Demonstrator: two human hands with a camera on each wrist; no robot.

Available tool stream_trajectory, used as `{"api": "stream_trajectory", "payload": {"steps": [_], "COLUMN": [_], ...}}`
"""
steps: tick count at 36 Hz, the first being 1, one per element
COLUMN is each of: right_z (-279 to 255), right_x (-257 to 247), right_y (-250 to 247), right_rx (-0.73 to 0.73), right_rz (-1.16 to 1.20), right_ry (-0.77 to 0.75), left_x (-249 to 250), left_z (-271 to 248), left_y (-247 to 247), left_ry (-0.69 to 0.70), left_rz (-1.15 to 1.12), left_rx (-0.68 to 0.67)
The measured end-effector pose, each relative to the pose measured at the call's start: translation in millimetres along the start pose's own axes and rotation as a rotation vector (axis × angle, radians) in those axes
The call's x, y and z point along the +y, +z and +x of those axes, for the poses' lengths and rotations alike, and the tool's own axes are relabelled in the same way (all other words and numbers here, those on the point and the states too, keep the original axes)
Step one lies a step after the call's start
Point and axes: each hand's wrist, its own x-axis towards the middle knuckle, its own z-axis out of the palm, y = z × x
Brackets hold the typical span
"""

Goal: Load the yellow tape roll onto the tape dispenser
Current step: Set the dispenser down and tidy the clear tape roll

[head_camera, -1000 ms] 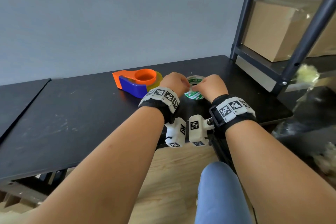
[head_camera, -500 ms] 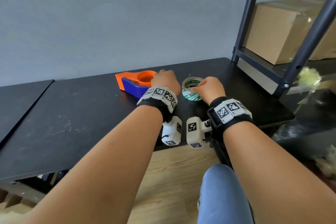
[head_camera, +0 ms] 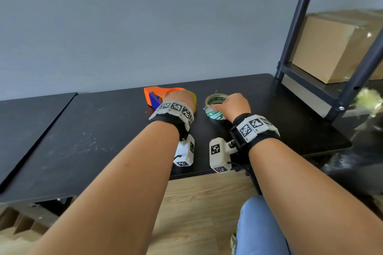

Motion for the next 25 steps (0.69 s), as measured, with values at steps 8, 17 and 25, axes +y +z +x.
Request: {"api": "stream_trajectory", "payload": {"steps": [8,17,25], "right_z": [-2.8,-1.2,-2.5], "right_x": [-25.9,-46.7,-54.1], "right_y": [20.8,42.4,40.6], "right_rx": [-0.066,-0.077,0.019], "right_rz": [-0.051,-0.118,-0.082], "right_ry": [-0.044,-0.052,-0.099], "left_x": [-42.4,-71.5,-91.2], "left_z": [8.6,5.5,-8.4], "left_y": [0.6,2.1,5.3], "left_ry": [-0.055,-0.090,0.026], "left_rz": [0.163,0.144,-0.101], "left_rx": [-0.154,-0.120,-0.036]}}
